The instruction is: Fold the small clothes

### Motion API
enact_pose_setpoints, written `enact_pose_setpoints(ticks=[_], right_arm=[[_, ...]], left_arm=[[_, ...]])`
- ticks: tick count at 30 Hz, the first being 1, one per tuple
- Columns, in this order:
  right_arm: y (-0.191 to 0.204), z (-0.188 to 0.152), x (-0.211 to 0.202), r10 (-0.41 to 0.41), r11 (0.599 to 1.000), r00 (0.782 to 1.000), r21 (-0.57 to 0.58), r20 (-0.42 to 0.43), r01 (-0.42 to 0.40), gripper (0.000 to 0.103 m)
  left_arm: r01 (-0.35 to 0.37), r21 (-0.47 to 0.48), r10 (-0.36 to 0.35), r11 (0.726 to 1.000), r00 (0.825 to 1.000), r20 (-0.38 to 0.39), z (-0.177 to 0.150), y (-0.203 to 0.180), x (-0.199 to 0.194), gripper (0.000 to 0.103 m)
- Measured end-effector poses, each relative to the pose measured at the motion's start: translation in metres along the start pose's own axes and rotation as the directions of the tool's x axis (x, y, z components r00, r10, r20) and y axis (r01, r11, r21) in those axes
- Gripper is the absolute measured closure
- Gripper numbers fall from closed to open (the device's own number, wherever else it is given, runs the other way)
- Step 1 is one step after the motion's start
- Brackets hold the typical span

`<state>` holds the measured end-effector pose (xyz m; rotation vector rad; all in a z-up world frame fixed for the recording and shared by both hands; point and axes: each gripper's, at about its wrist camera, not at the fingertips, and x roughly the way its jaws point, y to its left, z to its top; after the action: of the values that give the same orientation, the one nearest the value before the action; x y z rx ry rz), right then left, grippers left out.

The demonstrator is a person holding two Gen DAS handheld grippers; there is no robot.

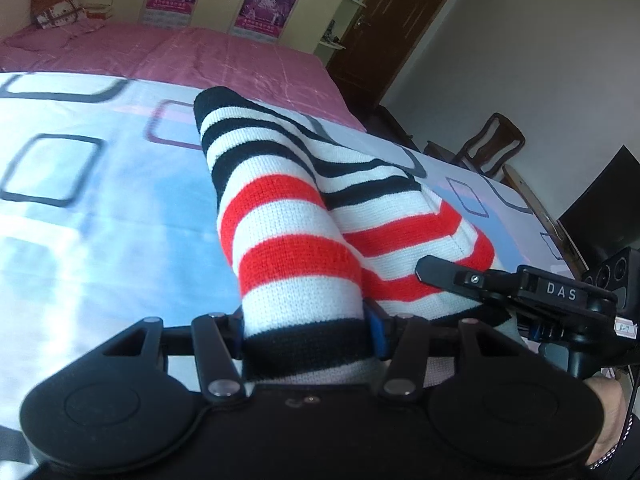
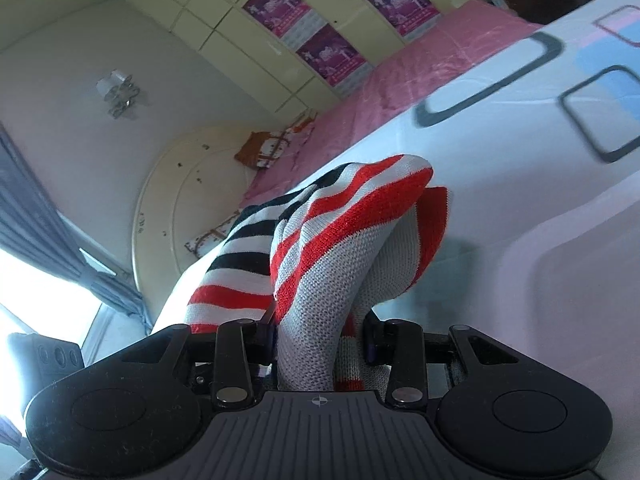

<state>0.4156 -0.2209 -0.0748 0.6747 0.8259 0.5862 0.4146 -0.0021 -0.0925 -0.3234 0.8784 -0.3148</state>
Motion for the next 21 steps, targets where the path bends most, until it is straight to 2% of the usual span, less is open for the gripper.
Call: enact_pose_setpoints(ticks=[8, 12, 17, 21], right_arm=[[0.090, -0.053, 0.068, -0.025, 1.000, 0.999, 0.009, 0.019, 0.025, 0.065], [0.128, -0.074, 0.113, -0.018, 1.000, 1.000, 0.019, 0.013, 0.017, 0.065], [0.156, -0.088, 0.168, -0.004, 1.000, 1.000, 0.020, -0.008, 0.004, 0.065], [0.162, -0.094, 0.199, -0.006, 1.000, 1.000, 0.021, -0.030, 0.007, 0.065]], left_arm=[[0.037, -0.007, -0.036, 0.999, 0.999, 0.010, 0.005, 0.101, -0.061, 0.051], [0.028, -0.006, -0.028, 1.000, 1.000, 0.007, 0.012, 0.155, -0.086, 0.051], [-0.002, -0.028, 0.002, 1.000, 1.000, 0.018, 0.019, 0.204, -0.101, 0.051], [-0.018, -0.037, 0.018, 0.999, 1.000, 0.017, 0.022, 0.233, -0.101, 0.051]])
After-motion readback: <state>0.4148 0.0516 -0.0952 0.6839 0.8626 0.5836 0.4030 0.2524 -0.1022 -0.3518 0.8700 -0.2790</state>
